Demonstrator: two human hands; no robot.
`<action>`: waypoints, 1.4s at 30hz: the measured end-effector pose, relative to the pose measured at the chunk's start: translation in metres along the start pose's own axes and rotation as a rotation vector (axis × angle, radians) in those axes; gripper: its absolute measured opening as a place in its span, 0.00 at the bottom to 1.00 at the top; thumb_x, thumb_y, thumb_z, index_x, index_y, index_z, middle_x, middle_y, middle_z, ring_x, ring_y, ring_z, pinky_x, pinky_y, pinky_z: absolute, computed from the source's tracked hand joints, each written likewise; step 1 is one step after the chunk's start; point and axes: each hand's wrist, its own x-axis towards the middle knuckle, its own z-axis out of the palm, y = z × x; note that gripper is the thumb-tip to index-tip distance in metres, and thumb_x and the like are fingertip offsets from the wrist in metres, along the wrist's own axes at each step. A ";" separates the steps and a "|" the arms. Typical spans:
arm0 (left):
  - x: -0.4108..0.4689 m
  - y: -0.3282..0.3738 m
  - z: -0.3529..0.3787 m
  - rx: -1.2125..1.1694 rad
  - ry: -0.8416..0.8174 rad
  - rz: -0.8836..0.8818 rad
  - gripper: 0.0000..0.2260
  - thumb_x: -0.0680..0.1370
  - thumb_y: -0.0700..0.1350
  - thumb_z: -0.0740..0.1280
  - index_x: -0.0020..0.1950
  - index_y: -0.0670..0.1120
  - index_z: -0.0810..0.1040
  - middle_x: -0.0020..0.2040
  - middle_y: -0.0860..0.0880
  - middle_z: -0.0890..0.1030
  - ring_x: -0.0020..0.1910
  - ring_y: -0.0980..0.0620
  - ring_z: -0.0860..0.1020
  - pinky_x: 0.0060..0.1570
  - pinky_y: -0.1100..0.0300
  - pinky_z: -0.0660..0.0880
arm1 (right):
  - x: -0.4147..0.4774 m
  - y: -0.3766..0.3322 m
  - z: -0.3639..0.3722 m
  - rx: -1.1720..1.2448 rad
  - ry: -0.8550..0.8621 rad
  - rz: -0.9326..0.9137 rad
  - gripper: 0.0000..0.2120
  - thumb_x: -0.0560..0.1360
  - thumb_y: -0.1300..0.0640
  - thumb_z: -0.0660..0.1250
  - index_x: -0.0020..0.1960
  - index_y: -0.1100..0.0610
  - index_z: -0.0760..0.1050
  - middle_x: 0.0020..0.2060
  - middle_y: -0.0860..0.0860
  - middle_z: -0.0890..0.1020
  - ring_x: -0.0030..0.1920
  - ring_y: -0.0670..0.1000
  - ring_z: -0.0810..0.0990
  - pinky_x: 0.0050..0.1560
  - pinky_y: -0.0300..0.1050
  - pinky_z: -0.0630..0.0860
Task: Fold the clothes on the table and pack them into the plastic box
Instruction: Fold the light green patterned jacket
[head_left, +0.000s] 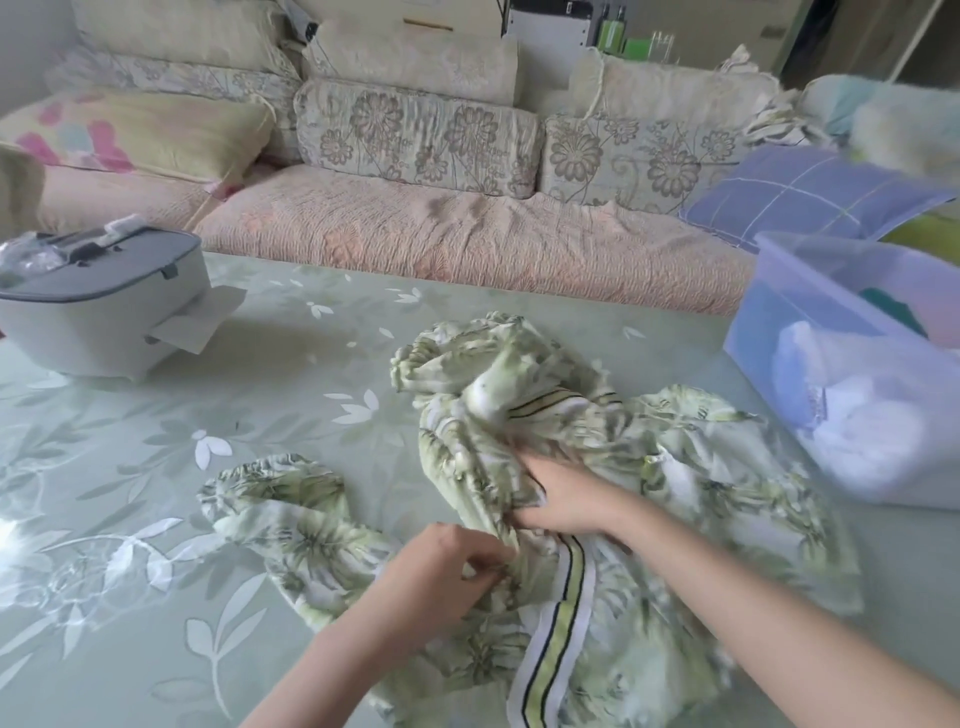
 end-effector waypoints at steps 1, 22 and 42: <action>-0.001 0.001 -0.002 -0.011 -0.015 0.003 0.11 0.77 0.42 0.67 0.58 0.51 0.82 0.50 0.57 0.83 0.46 0.66 0.79 0.52 0.76 0.71 | 0.006 -0.001 -0.006 0.064 -0.052 -0.054 0.39 0.74 0.48 0.67 0.78 0.45 0.47 0.77 0.48 0.55 0.75 0.54 0.56 0.74 0.52 0.56; 0.164 -0.021 -0.042 0.954 -0.251 -0.172 0.31 0.78 0.66 0.50 0.78 0.54 0.49 0.72 0.46 0.67 0.64 0.44 0.73 0.58 0.50 0.71 | -0.098 -0.039 0.040 -0.198 0.031 -0.259 0.26 0.79 0.60 0.58 0.74 0.45 0.59 0.78 0.46 0.47 0.77 0.52 0.47 0.75 0.57 0.48; 0.048 0.037 -0.065 0.659 -0.115 -0.197 0.22 0.80 0.61 0.52 0.61 0.47 0.76 0.48 0.52 0.79 0.42 0.53 0.78 0.44 0.60 0.78 | -0.012 0.039 -0.044 0.291 0.587 0.240 0.11 0.78 0.59 0.58 0.46 0.59 0.79 0.33 0.46 0.78 0.28 0.48 0.72 0.29 0.40 0.67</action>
